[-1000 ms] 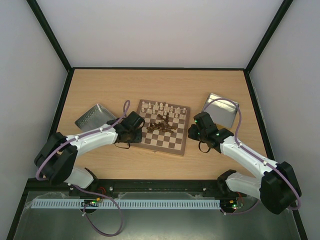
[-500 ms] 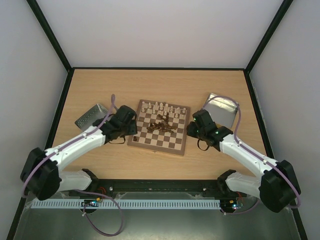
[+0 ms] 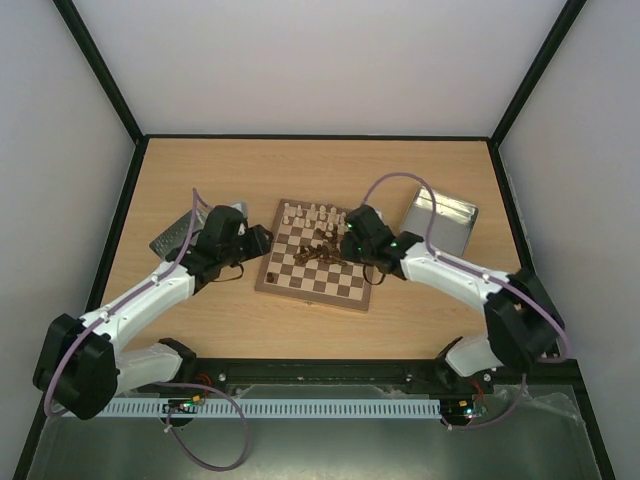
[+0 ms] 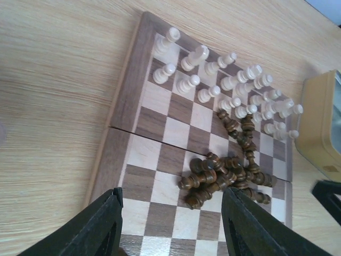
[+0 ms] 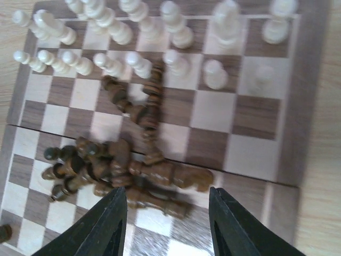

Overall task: Set up the chess pieces on the board
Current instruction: Pick up the chess piece from the chessboard.

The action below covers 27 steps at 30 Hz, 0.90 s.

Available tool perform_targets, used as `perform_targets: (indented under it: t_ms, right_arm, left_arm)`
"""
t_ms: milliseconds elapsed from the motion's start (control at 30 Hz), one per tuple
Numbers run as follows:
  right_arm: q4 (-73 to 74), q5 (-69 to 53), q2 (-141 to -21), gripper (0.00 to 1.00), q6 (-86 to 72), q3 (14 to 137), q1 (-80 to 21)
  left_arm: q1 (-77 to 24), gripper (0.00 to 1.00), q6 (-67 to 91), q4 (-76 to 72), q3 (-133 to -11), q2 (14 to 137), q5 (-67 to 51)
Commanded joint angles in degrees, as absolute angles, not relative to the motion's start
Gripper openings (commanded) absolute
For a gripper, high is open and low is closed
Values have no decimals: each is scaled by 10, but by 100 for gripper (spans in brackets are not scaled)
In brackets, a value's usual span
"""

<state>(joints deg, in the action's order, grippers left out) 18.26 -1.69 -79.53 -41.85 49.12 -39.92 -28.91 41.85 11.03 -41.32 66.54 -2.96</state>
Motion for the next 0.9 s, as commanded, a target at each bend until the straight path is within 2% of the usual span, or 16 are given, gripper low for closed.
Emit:
perform_targets:
  t_ms: [0,233,500,867]
  right_arm:
    - [169,18,-867,42,-415,555,-424]
    - [203,33,-967,40,-395,649,-451]
    - [222,53,-1024,34,-379,695,-463]
    - [232,59,-1053,16,-371,710,-475]
  left_arm:
    - [-273,54,426,27,-398,674,-95]
    - [-242,52,432,35,-378,678,-121]
    - [-240,52,441,61,-372,677,-118]
    - [-240,52,436,73,-354,656,-119]
